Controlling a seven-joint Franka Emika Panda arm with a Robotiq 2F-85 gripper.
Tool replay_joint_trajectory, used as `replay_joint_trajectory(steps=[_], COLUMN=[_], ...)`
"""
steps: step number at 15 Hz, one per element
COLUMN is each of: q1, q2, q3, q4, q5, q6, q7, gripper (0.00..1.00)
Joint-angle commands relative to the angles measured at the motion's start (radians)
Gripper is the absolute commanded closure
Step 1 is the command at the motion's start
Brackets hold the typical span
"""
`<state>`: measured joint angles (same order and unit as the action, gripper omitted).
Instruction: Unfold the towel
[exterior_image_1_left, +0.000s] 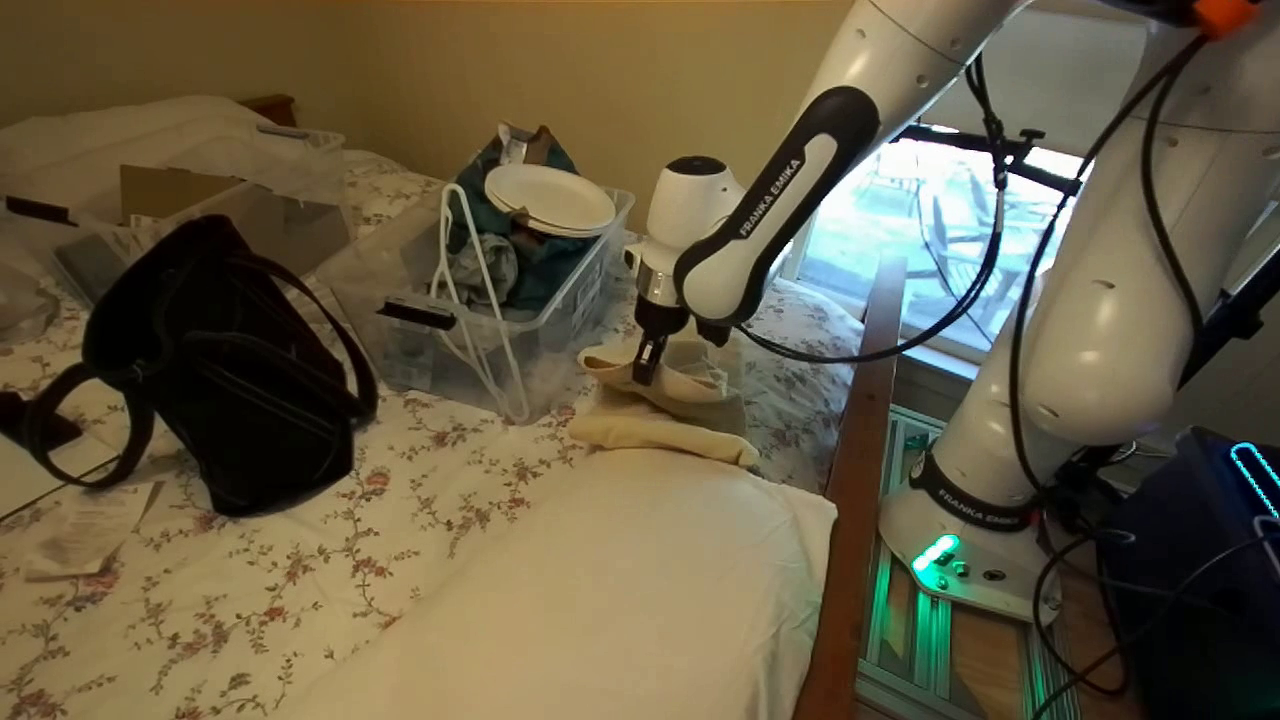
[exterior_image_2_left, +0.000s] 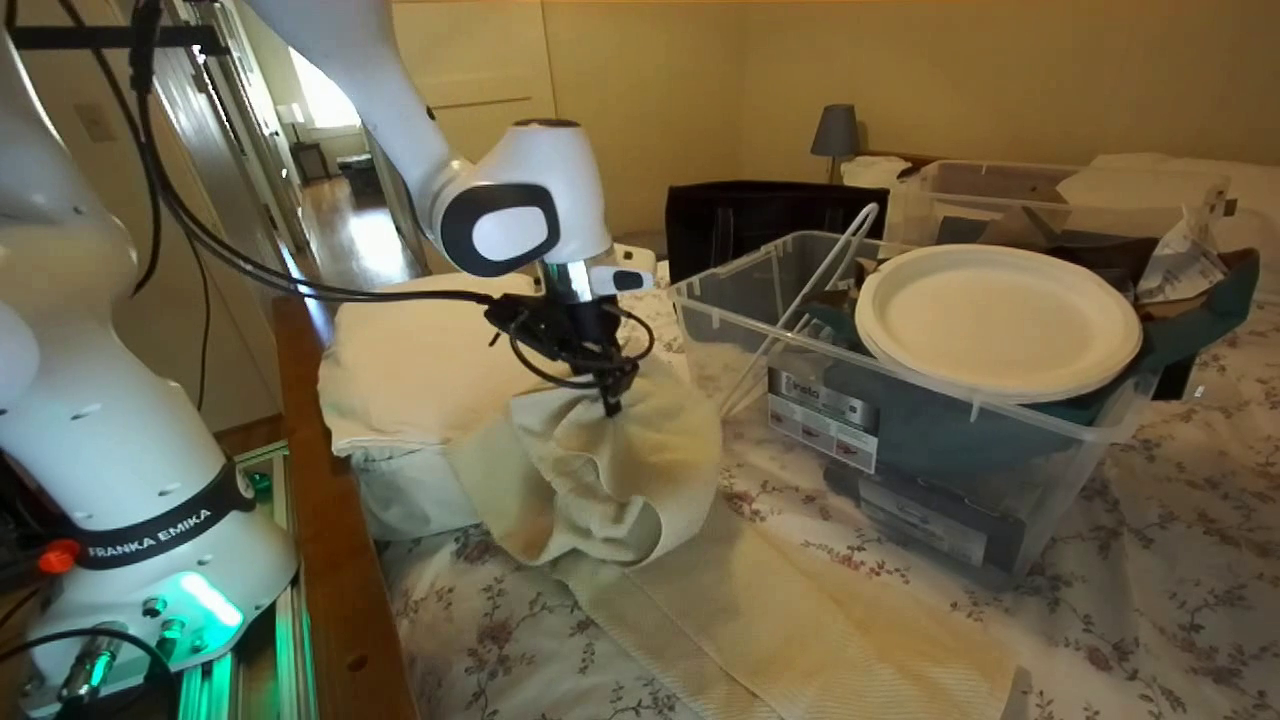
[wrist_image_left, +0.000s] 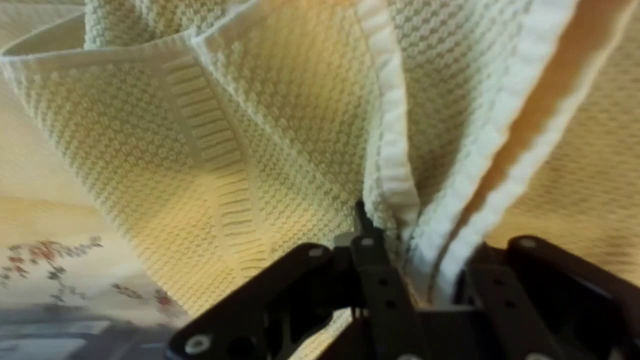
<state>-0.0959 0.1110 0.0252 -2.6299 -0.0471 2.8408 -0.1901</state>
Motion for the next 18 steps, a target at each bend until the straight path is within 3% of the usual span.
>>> replay_joint_trajectory(steps=[1,2,3,5,6,7,12,13,16,18], q1=[-0.039,-0.002,0.118,0.191,0.184,0.213,0.212,0.213,0.247,0.290], q2=[-0.118,-0.125,-0.139,-0.207,-0.145,-0.161,-0.145,-0.145,-0.190,-0.219], q3=[0.276,0.304,0.241,0.248,0.212,0.211,0.180,0.180,0.198,0.221], q4=[0.039,0.089,0.132,0.183,0.132,0.153,0.134,0.134,0.159,0.197], q5=[0.274,0.353,0.430,0.572,0.448,0.465,0.461,0.461,0.401,0.425], q6=[-0.135,-0.185,-0.242,-0.350,-0.245,-0.266,-0.260,-0.260,-0.462,-0.622], q7=[-0.125,-0.156,-0.185,-0.252,-0.165,-0.165,-0.168,-0.168,-0.048,-0.005], gripper=[0.96,0.96,0.96,0.96,0.96,0.83,0.83,0.96,0.96,0.96])
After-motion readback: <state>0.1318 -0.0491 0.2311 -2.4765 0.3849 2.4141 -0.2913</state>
